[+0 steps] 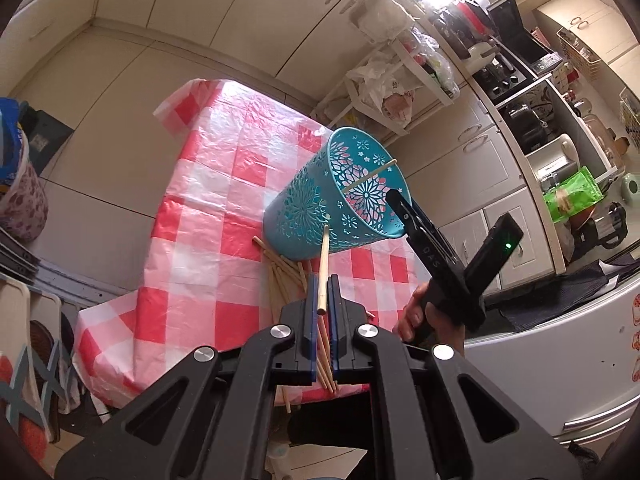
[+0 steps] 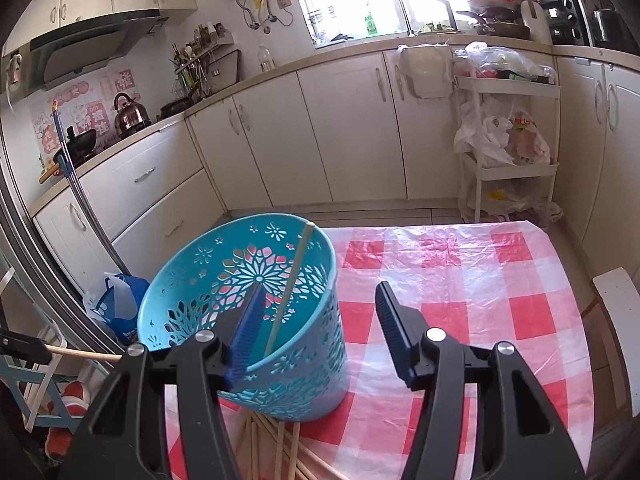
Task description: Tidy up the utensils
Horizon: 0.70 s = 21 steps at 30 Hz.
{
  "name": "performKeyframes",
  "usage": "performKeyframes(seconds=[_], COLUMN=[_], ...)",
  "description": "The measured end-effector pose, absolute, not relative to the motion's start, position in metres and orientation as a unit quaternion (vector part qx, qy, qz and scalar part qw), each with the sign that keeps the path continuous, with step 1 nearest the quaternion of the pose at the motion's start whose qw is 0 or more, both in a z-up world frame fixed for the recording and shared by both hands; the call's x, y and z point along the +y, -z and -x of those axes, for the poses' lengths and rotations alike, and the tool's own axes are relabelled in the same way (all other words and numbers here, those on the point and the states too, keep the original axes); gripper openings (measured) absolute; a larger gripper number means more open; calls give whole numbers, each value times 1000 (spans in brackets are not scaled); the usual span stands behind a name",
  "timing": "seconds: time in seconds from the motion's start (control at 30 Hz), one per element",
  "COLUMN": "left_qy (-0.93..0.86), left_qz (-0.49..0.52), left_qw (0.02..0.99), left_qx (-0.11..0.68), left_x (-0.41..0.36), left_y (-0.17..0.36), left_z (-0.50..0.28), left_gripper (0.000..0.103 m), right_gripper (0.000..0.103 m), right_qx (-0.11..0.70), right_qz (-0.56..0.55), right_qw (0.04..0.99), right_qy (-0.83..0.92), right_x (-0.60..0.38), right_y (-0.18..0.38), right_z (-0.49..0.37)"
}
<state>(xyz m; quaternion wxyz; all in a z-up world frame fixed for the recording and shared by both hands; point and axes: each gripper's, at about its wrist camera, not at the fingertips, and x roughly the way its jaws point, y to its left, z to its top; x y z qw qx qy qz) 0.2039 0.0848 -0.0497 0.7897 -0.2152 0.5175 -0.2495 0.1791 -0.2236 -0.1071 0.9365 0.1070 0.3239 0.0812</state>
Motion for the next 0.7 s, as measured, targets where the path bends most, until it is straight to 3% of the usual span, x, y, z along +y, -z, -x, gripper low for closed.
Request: performKeyframes(seconds=[0.2,0.37,0.53,0.7], left_qy=[234,238,268,309], left_qz=[204,225,264,282], left_qw=[819,815,812,801], left_qx=[483,478,447,427], left_x=[118,132,139,118], left_y=[14,20,20,18], left_z=[-173,-169,-152,-143], left_gripper=[4,4,4,4], right_gripper=[55,55,55,55], right_qx=[328,299,349,373], right_qz=[-114,-169,-358,-566], right_qw=[934,934,838,653], right_qy=[-80,-97,-220,-337], right_x=[-224,-243,-259,-239], right_y=[105,72,92,155], right_z=[-180,-145,-92,-81])
